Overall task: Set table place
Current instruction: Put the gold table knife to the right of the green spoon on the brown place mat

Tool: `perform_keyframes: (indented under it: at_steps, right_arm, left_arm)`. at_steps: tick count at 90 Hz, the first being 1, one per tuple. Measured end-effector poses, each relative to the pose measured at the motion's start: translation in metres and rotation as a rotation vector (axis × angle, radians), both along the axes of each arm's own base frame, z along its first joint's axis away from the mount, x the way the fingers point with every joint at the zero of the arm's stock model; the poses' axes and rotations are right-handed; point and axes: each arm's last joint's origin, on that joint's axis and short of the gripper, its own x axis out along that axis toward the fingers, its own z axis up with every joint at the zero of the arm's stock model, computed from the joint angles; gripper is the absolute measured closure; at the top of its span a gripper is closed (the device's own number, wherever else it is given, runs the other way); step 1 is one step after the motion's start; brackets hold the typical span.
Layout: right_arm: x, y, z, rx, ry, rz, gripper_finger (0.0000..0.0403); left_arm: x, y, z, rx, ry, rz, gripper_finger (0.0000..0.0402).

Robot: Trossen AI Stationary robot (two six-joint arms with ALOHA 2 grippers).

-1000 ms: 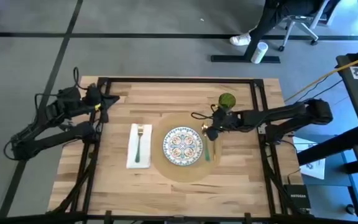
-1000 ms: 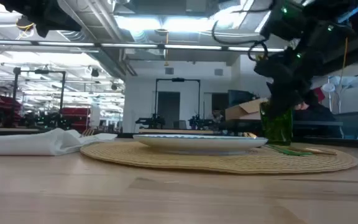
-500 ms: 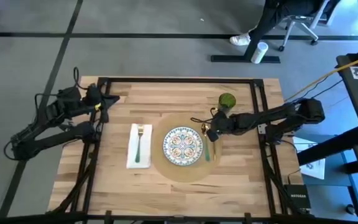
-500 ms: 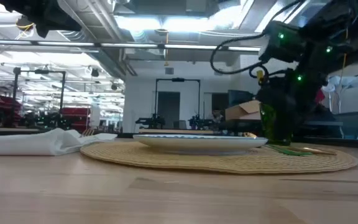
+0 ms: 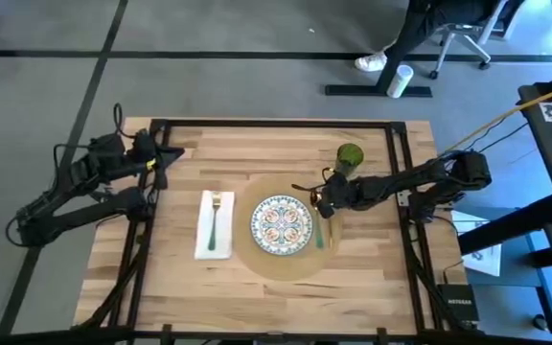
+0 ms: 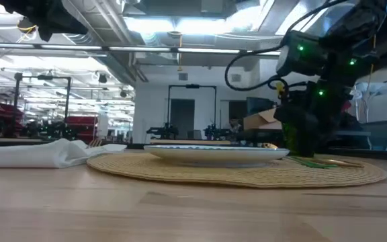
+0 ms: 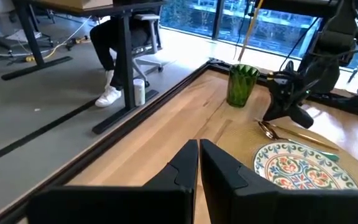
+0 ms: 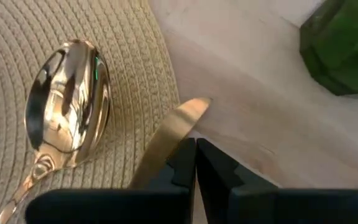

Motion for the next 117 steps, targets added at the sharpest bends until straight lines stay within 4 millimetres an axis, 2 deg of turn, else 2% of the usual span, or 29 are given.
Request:
perform_keyframes:
  at_steps: [117]
  right_arm:
    - [0.0024,-0.0031,0.0025,-0.006,-0.006,-0.024,0.0403]
  left_arm:
    - [0.0,0.0,-0.0006,-0.006,0.003,0.001,0.0402]
